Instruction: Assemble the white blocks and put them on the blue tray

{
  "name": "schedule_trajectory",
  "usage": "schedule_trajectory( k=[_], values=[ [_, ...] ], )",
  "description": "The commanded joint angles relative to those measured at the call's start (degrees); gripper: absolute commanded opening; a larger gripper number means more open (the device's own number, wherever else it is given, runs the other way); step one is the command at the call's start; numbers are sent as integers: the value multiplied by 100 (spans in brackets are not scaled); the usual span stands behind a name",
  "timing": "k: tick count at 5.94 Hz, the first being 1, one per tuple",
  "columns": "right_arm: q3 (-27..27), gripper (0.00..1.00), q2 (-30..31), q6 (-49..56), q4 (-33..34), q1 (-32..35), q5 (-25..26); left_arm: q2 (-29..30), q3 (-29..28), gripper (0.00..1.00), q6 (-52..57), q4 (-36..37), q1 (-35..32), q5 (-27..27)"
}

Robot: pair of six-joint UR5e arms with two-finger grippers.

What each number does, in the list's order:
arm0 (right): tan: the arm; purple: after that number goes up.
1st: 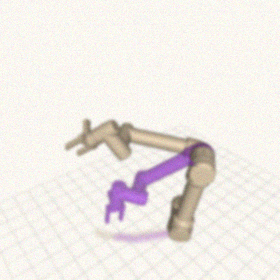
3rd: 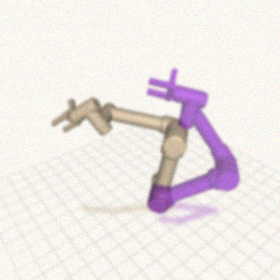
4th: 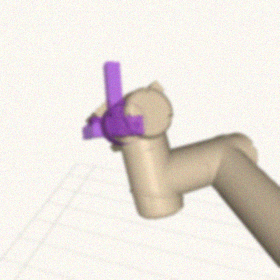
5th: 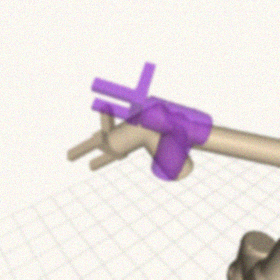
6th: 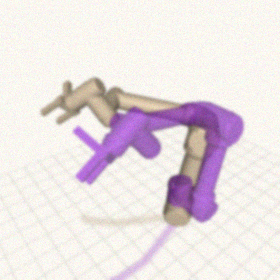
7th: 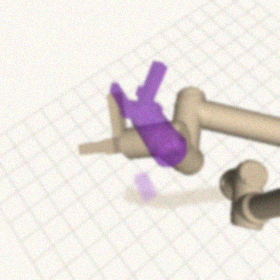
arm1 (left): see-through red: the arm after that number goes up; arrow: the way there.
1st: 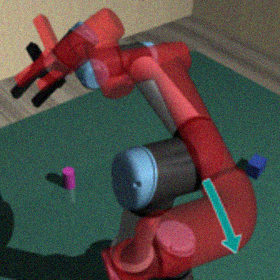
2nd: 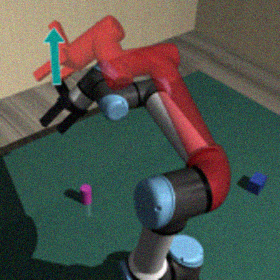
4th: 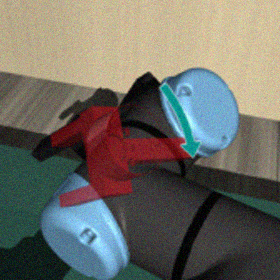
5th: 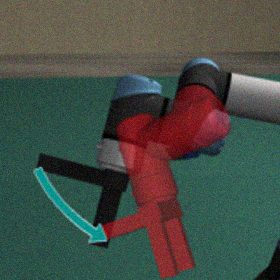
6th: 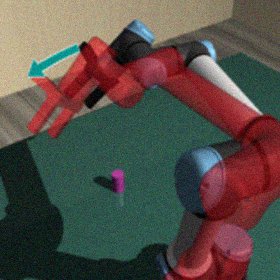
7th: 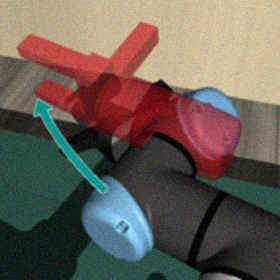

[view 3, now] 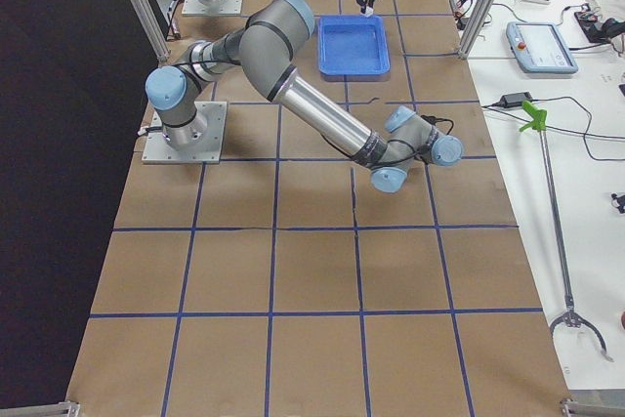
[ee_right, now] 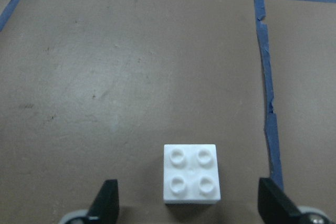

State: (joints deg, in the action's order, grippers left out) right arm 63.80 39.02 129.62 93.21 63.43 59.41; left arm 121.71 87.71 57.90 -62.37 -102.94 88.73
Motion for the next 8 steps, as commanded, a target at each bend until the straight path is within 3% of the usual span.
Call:
schedule_trajectory(
  k=[1,4,6,7,8],
  values=[
    [-8,62,18,-16,13,3,0,72,141,11,553,303,-287,13],
    [-17,37,53,-59,57,3,-9,142,509,9,995,698,-437,30],
    [-17,31,289,-321,23,-6,0,186,528,29,995,778,-473,48],
    [18,31,578,-445,-56,11,17,186,510,79,995,849,-473,22],
    [62,32,772,-455,-335,73,18,143,510,94,986,832,-473,4]
  ],
)
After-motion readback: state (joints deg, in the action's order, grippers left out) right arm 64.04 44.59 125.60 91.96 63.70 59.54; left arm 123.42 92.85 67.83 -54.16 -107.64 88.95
